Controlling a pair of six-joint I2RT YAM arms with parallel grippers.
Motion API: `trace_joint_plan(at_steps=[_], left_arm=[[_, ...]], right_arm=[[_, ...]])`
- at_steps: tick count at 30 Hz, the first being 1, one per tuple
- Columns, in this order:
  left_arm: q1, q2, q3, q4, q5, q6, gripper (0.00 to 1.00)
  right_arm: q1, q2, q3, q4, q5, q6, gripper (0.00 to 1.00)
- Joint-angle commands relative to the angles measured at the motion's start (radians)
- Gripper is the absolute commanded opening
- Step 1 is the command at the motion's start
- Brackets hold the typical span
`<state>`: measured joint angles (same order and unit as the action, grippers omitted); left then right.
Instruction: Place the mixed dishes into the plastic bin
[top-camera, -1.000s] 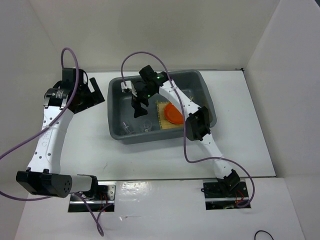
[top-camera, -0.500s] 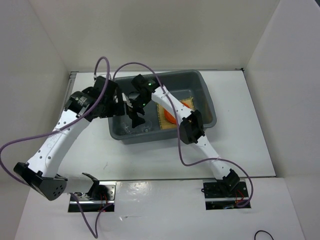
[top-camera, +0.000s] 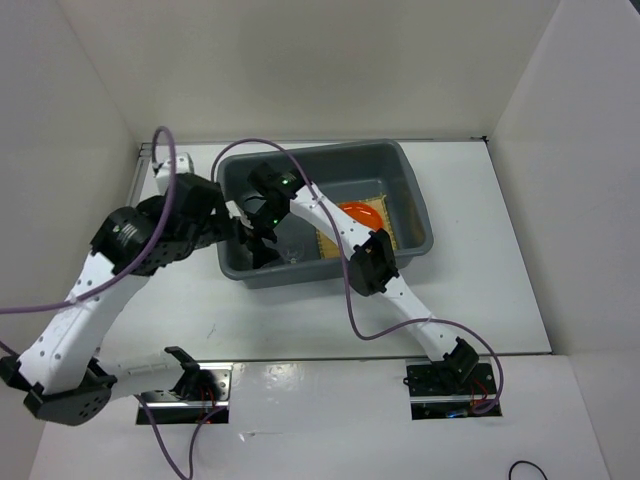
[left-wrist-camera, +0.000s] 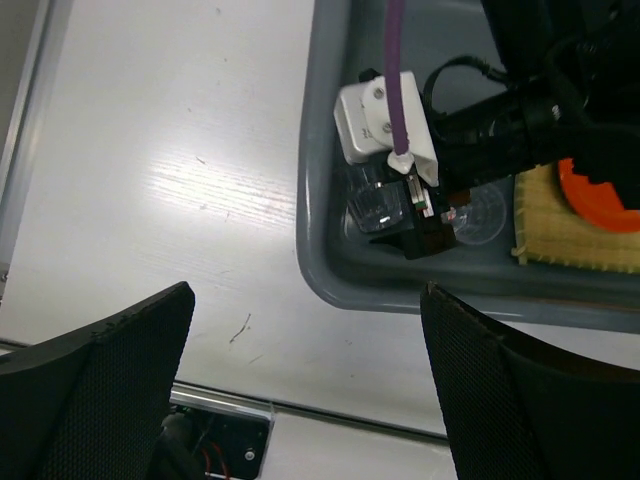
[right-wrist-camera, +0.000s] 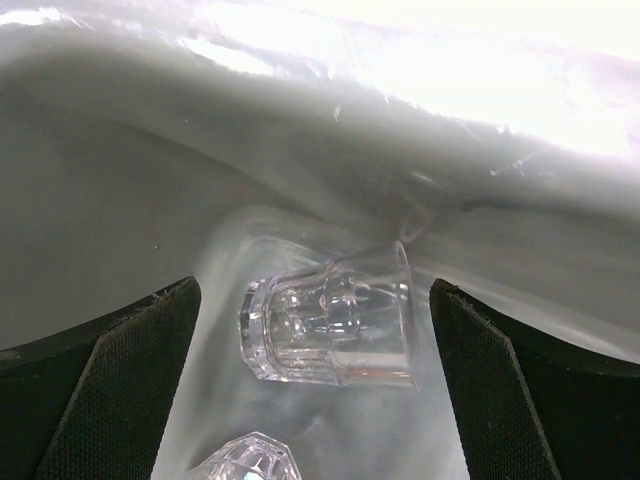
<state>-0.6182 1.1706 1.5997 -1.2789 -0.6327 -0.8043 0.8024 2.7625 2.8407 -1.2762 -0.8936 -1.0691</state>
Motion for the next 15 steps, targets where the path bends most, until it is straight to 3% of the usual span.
trace_joint_plan(at_steps=[1, 10, 15], left_arm=[[-0.003, -0.043, 0.037, -0.016, -0.064, -0.064, 1.00], [-0.003, -0.012, 0.072, 0.007, -0.064, 0.008, 1.00], [-0.003, 0.011, 0.091, 0.116, 0.071, 0.129, 1.00]], right_arm=[[0.000, 0.005, 0.031, -0.018, -0.015, 0.015, 1.00], [-0.009, 0.014, 0.031, -0.018, 0.005, 0.057, 1.00], [-0.009, 0.014, 0.013, -0.018, 0.025, 0.078, 1.00]])
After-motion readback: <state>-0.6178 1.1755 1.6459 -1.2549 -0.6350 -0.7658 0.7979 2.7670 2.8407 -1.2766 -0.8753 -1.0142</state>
